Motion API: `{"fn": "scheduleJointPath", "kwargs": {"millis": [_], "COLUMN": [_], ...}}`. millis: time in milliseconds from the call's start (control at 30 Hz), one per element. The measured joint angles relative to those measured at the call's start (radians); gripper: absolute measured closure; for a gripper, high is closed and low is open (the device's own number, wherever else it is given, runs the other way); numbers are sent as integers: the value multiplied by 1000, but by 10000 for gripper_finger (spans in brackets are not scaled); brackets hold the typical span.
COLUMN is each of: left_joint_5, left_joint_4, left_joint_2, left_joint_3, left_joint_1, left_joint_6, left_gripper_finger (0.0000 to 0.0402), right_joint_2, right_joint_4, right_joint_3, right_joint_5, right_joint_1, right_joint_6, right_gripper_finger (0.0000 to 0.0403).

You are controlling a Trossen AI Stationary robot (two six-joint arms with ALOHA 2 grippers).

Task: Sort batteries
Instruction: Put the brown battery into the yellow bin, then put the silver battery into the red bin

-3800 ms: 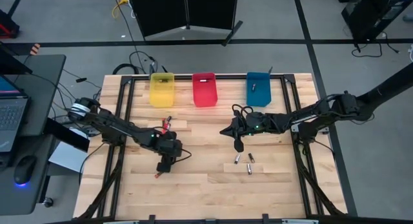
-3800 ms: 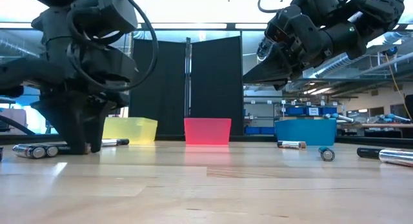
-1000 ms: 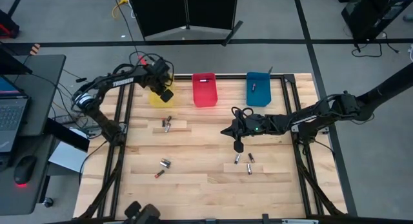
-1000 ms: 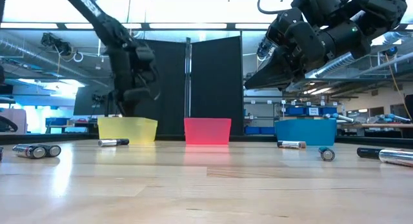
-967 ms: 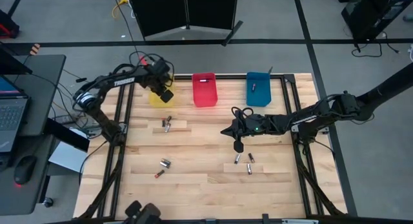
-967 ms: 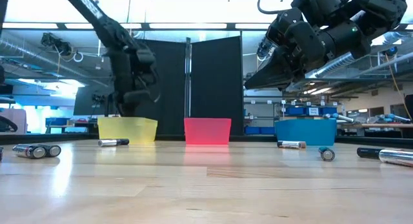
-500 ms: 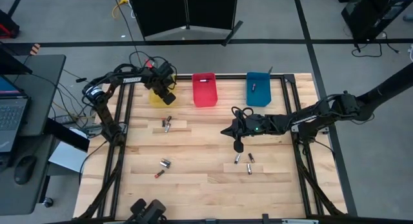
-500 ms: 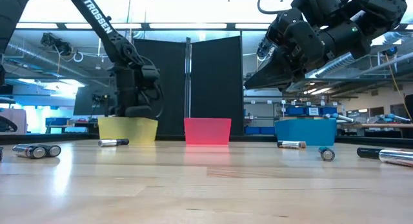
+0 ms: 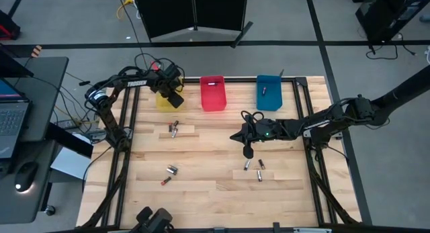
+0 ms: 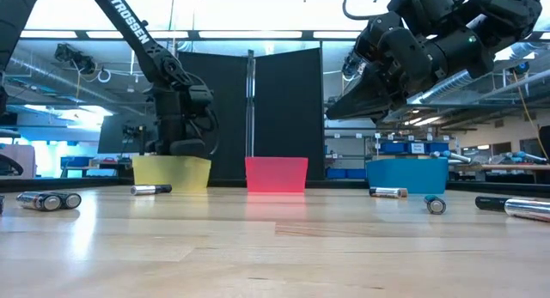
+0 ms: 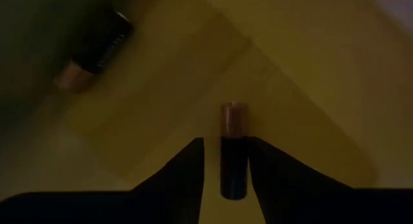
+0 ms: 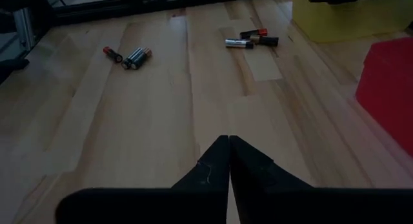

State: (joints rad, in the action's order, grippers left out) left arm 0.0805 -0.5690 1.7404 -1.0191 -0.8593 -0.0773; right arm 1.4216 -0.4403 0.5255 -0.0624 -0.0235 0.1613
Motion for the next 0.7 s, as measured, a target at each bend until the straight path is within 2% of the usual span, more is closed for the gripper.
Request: {"fn": "scheduleJointPath", "kwargs": {"millis": [200, 400, 500, 700], "left_joint_5": [16, 48, 47, 44], "left_joint_4": [7, 33, 161, 522], "left_joint_2": [-63, -191, -290, -510], "left_joint_3": [0, 23, 100, 343], "left_joint_1": [8, 25, 66, 213], "left_joint_6": [19, 29, 34, 70], "left_gripper_finger": [270, 277, 303, 380], "right_joint_2": [0, -4, -26, -55], "right_joint_4": [11, 20, 61, 201], "right_joint_3": [0, 0, 0, 0], "right_joint_5": [0, 0, -12, -114], "right_joint_1": [0, 11, 13, 2], "right_joint_6": [1, 4, 24, 132], "right_gripper_finger": [364, 347, 348, 372]}}
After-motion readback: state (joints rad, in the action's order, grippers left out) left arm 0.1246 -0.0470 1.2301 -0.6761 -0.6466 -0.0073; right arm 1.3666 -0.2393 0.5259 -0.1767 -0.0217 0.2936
